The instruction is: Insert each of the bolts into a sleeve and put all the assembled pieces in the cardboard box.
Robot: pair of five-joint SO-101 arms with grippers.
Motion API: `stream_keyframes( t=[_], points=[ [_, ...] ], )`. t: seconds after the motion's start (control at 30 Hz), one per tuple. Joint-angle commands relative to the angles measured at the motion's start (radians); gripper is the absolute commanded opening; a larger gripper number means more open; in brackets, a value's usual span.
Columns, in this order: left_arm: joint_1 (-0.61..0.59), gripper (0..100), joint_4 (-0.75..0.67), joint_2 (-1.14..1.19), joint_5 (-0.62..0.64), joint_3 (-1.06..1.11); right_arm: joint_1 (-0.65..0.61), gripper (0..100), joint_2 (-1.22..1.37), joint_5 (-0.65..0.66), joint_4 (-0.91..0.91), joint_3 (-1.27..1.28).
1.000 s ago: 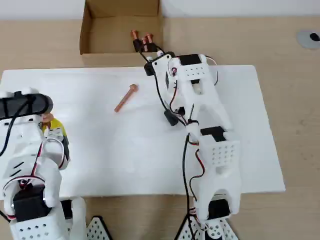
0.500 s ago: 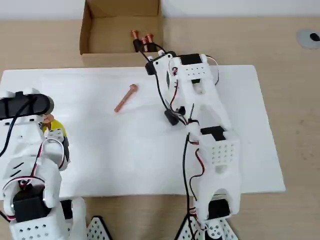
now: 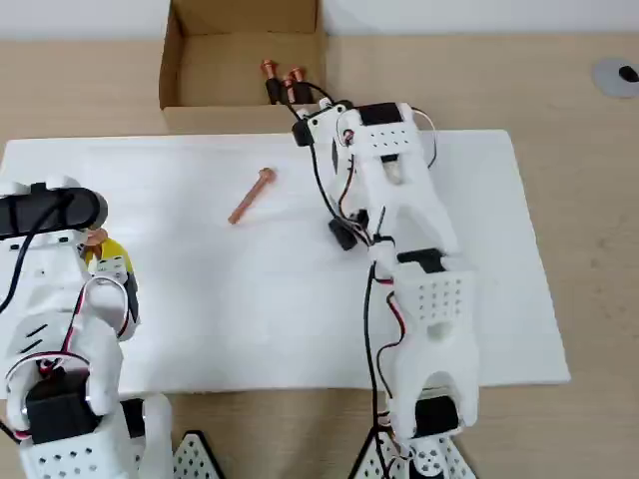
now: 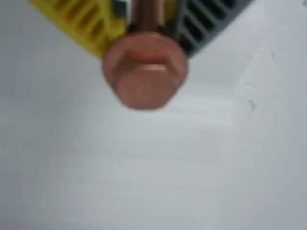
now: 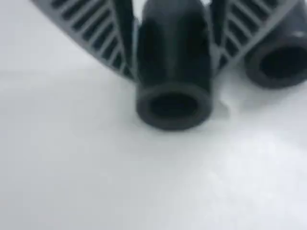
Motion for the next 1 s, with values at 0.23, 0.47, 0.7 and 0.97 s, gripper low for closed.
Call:
stream_keyframes(
  t=[0.23, 0.47, 0.7, 0.97],
  points=[
    [0.002, 1, 0.002, -0.013, -0.003, -0.055, -0.031, 0.9, -0.001, -0.009, 0.166, -0.352],
    [0.002, 1, 0.002, -0.013, -0.006, -0.054, -0.031, 0.9, -0.002, -0.009, 0.166, -0.369],
    [0.002, 1, 0.018, -0.016, -0.002, -0.06, -0.068, 0.9, -0.234, -0.011, 0.167, -0.409],
    [0.002, 1, 0.035, -0.131, -0.006, -0.069, -0.229, 0.9, -0.673, -0.009, 0.167, -0.348]
  ],
)
